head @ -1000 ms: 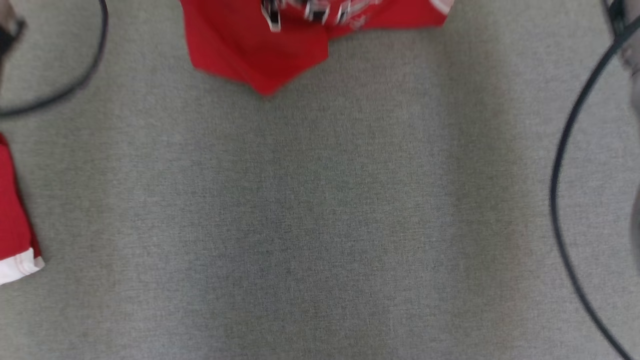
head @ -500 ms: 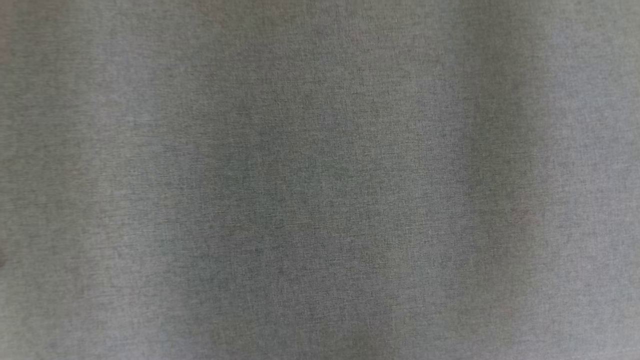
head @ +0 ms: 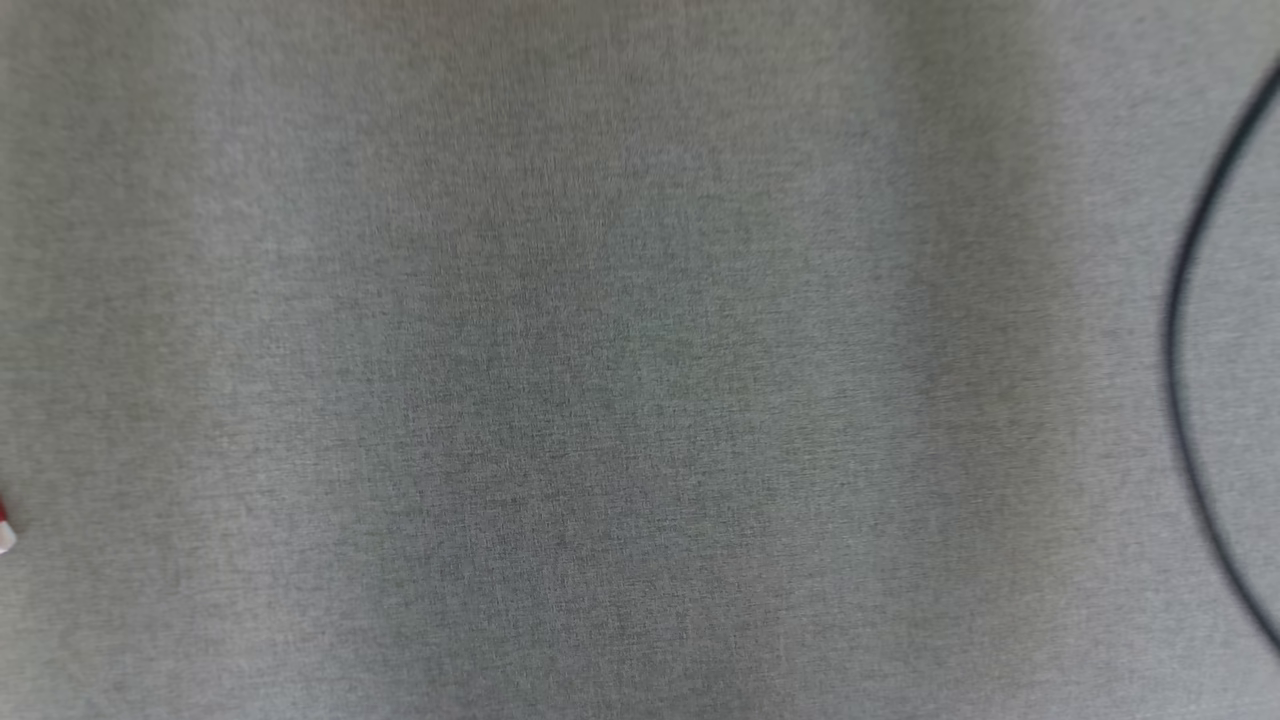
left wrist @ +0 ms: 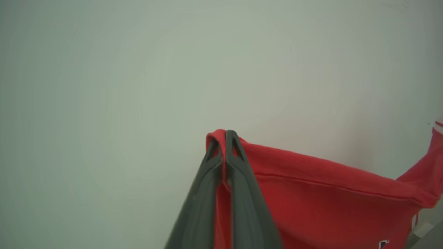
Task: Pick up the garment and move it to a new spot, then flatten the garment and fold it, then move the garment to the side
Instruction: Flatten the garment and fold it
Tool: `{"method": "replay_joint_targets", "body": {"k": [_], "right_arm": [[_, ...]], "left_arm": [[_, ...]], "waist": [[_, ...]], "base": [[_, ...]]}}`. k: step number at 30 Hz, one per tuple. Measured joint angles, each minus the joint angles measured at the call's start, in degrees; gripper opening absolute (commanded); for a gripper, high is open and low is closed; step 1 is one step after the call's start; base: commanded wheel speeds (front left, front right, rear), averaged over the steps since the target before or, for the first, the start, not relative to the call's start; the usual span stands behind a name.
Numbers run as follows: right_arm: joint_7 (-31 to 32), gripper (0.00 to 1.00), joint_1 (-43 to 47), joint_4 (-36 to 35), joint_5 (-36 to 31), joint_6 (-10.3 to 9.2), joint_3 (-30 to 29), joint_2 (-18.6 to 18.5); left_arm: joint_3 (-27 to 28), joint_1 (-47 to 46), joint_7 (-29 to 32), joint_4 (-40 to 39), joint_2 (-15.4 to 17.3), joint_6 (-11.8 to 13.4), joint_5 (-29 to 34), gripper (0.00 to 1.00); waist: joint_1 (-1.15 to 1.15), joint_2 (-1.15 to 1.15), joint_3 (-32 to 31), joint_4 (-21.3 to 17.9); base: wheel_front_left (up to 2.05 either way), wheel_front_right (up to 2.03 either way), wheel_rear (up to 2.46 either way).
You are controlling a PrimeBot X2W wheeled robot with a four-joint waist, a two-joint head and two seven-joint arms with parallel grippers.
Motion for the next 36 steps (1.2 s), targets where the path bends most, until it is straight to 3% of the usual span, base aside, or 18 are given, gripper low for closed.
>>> {"method": "replay_joint_targets", "body": {"k": [6,18,29,36], "right_arm": [[1.33,0.00,12.64,-6.73,7.42,0.00,5.17,-0.69],[0.08,0.00,44.57,-25.73,19.07,0.00,10.02,-9.22],[0.42,0.00,69.07,-38.09,21.48,0.00,7.84,-12.48],[0.77,0.00,82.68,-42.91,21.36,0.00,3.77,-12.05]], "left_arm": [[2.83,12.11,-0.24,-6.77,2.09,0.15,-2.20,0.00],[10.10,46.97,-0.25,-28.72,6.28,4.21,-6.08,0.00],[13.41,73.11,-0.25,-47.74,6.82,11.03,-9.90,0.00],[13.95,88.33,-0.26,-55.16,3.97,14.21,-11.56,0.00]], "waist": [[0.00,0.00,-4.21,-0.14],[-0.01,-0.01,-13.47,-0.30],[-0.01,-0.02,-19.04,0.16],[-0.01,-0.01,-21.33,0.89]], "base": [[0.00,0.00,0.00],[0.00,0.00,0.00],[0.00,0.00,0.00],[0.00,0.00,0.00]]}}
